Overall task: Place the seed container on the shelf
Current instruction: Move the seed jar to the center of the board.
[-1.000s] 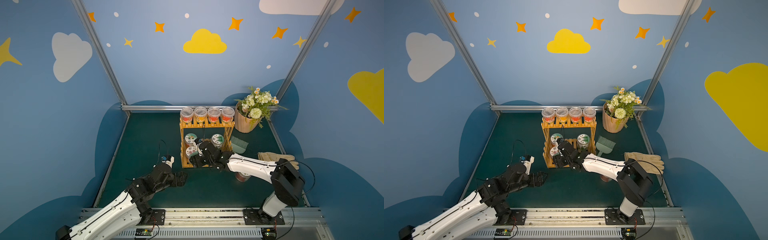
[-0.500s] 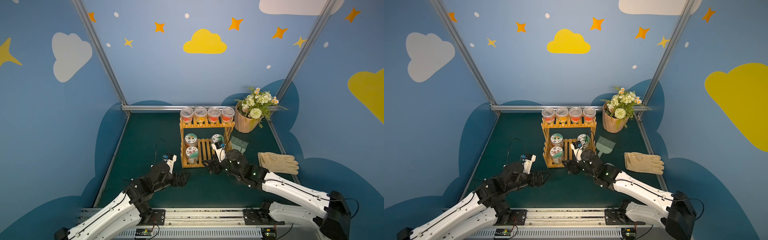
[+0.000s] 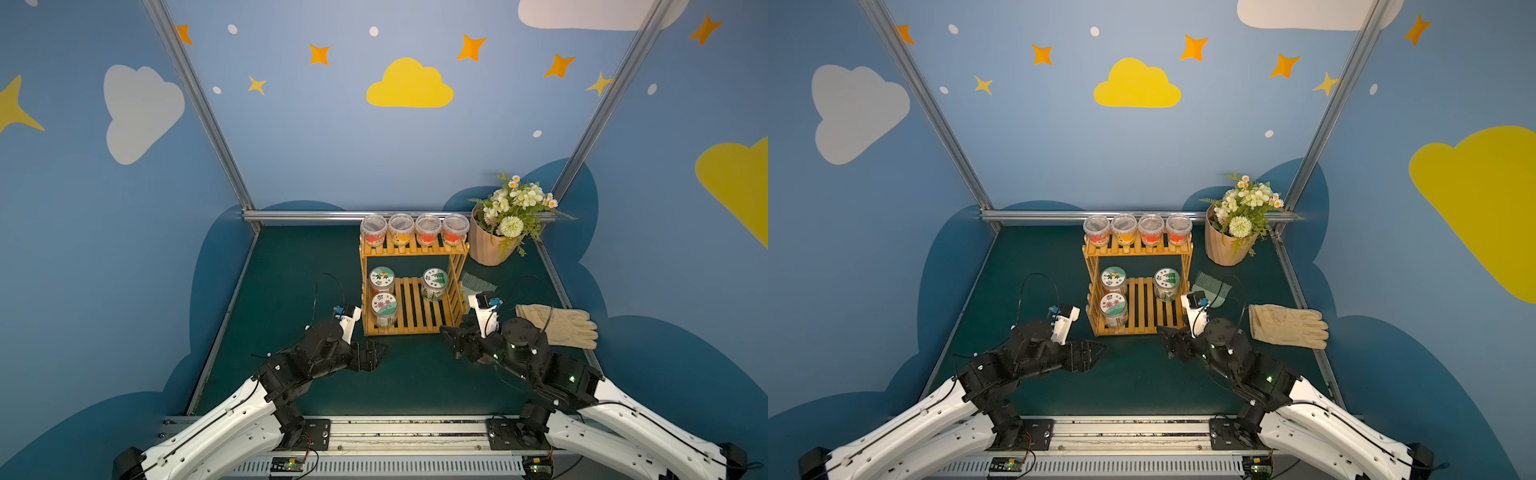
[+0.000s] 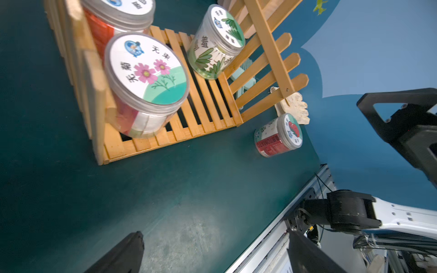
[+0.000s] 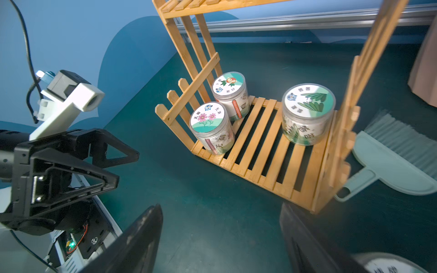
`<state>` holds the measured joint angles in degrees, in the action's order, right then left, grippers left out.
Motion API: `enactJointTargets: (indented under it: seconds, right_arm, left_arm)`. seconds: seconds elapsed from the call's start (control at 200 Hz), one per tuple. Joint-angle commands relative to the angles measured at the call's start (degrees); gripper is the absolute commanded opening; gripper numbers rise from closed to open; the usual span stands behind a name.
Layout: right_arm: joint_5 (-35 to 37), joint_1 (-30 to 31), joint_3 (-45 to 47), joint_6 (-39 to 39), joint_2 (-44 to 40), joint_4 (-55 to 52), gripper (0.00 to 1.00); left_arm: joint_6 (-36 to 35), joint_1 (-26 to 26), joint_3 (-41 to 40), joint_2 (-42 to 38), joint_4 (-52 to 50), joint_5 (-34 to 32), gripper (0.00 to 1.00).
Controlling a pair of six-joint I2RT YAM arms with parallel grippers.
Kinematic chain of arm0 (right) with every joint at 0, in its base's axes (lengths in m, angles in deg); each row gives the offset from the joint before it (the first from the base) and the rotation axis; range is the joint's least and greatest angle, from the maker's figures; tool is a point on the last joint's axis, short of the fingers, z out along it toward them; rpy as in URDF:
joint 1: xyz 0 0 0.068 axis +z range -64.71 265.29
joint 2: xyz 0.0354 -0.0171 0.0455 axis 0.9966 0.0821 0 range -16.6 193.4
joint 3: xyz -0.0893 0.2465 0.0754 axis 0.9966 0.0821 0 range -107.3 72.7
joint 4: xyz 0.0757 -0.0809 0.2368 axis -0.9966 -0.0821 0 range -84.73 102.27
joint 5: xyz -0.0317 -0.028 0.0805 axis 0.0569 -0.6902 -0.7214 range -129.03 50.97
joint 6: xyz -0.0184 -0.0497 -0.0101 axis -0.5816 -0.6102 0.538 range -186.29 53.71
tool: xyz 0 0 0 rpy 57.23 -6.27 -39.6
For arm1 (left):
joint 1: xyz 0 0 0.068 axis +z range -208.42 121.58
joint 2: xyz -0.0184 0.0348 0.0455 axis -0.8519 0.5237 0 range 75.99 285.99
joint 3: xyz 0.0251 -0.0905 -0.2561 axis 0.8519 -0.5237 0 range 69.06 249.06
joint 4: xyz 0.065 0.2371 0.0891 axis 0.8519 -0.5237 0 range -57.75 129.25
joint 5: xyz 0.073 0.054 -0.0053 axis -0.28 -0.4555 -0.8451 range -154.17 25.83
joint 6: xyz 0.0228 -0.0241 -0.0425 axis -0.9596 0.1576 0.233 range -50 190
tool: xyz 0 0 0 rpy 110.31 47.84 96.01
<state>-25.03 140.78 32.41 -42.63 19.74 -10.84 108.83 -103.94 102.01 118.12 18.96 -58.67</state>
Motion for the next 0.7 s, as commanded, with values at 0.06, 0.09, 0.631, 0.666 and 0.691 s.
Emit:
enactJointTargets:
  seconds: [0.06,0.09,0.631,0.666,0.691]
  right_arm:
    - [14.8,-0.5,-0.6,5.5,-5.4,-12.5,0.92]
    - [16.3,-0.7,-0.4,7.1,-5.8,-14.0,0.94]
    - [-15.9,-33.5,6.7,11.0,2.9,-16.5,0.98]
    - [-16.0,-34.3,6.9,10.5,3.5,-16.3,0.98]
    - [-15.6,-34.7,6.8,10.2,3.8,-16.3,0.98]
  left_arm:
    - [-3.1,-5.8,2.2,4.7,9.3,0.6,1.0]
    - [-3.8,-7.2,2.4,5.7,10.7,-0.2,1.0]
    - [-5.5,-20.7,16.9,36.2,19.9,-2.6,1.0]
    - [-5.4,-20.9,17.6,37.5,20.3,-2.0,1.0]
    - [-5.4,-20.9,18.3,38.4,20.3,-1.4,1.0]
